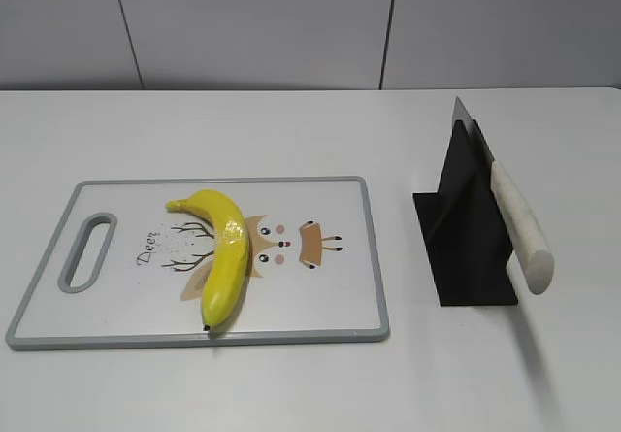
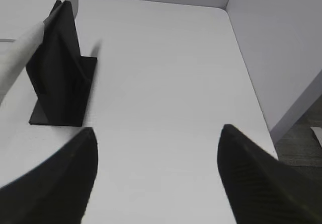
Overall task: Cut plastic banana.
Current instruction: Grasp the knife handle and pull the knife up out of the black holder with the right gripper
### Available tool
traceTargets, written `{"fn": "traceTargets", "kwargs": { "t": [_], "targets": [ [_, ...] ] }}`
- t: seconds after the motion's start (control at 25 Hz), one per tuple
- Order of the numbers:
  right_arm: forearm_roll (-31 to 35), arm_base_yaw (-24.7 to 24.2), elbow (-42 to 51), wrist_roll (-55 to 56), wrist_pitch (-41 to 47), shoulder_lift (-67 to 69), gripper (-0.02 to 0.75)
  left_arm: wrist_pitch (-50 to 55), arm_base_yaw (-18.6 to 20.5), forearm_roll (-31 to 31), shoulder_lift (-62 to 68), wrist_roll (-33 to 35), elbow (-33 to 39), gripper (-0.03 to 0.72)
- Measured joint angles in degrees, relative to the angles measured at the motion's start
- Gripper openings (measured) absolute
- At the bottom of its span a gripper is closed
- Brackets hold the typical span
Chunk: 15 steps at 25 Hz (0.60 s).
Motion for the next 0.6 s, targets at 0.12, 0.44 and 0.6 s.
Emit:
{"fn": "traceTargets", "kwargs": {
  "t": [0.12,0.44,0.6],
  "targets": [
    [2.4,0.0,-1.5,0.0,-0.1,1.5,0.561,0.0,0.0,0.0,0.0,0.0,0.0,0.576],
    [6.4,0.0,-9.5,0.0,1.0,17.5,0.561,0.0,0.0,0.0,0.0,0.0,0.1,0.576],
    [9.9,0.0,-14.8,-0.6,3.7,27.9,0.561,0.0,0.0,0.0,0.0,0.0,0.1,0.575]
  ]
}}
